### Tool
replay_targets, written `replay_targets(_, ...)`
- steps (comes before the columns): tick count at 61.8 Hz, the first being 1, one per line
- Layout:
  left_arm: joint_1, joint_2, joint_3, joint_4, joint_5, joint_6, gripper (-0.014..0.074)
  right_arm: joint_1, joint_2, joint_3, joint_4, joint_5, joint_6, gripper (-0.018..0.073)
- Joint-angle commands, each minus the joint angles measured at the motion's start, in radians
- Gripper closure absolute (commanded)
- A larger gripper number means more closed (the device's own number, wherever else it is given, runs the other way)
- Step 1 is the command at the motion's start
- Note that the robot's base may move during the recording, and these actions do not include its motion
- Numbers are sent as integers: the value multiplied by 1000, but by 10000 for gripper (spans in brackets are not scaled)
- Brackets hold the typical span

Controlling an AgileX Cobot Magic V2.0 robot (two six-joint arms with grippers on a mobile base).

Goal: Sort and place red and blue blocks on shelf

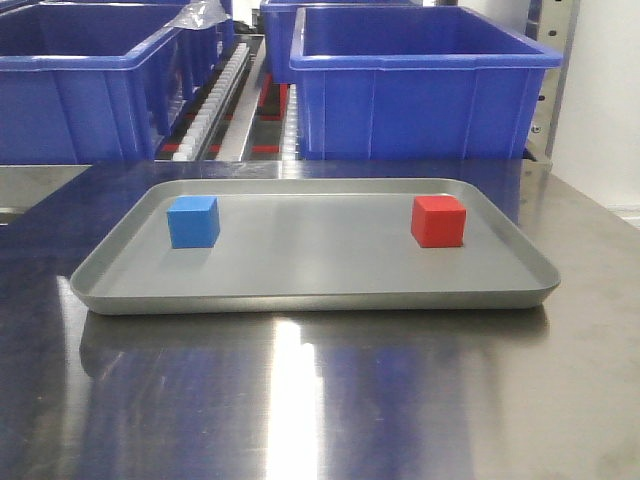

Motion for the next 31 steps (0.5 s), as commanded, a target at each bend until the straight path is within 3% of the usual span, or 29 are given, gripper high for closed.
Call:
replay_targets(1, 1, -22, 44, -9, -83, -9, 472, -1, -20, -23, -12, -96, -7, 502)
replay_targets(22, 1, -22, 44, -9, -83, -9, 473, -1, -20, -23, -13, -114, -7, 502)
replay_targets(31, 1, -22, 44, -9, -83, -9, 472, -1, -20, -57, -62, -100, -7, 502)
